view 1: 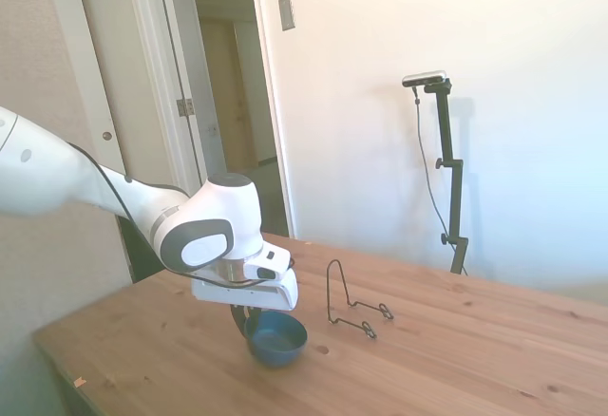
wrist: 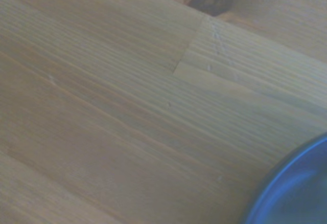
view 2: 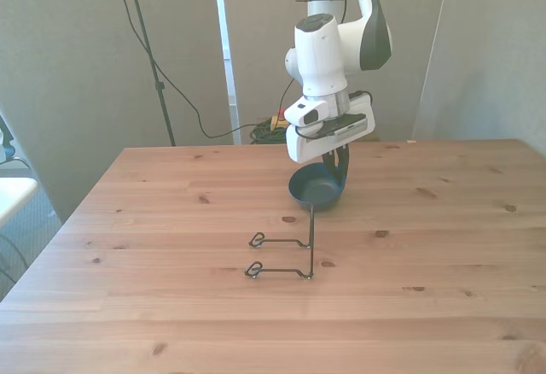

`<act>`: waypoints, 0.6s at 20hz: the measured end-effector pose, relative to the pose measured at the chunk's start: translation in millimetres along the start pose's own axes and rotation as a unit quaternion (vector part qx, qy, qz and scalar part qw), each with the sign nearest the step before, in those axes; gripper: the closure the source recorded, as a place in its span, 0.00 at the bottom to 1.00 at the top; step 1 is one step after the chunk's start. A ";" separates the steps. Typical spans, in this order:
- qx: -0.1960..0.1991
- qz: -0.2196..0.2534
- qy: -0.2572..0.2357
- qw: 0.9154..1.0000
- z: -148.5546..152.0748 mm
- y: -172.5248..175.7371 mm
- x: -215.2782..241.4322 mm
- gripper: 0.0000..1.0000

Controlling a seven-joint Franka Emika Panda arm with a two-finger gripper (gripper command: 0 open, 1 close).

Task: Unload the bowl

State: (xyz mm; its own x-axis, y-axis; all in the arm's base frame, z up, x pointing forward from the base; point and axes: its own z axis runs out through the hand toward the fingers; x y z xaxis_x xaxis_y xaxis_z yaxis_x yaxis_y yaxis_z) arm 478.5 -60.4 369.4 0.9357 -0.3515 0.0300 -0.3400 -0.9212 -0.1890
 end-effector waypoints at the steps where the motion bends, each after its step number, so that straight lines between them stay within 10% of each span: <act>1: -0.002 0.001 -0.003 1.000 3.3 0.6 0.3 0.00; 12: -0.003 0.081 0.044 0.996 -25.5 13.7 26.3 0.00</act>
State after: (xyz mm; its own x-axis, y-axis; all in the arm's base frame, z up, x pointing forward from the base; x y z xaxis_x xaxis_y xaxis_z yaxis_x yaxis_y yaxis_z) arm 496.0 -86.5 392.7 0.8570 -0.5081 0.0865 -0.4861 -0.8526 -0.1920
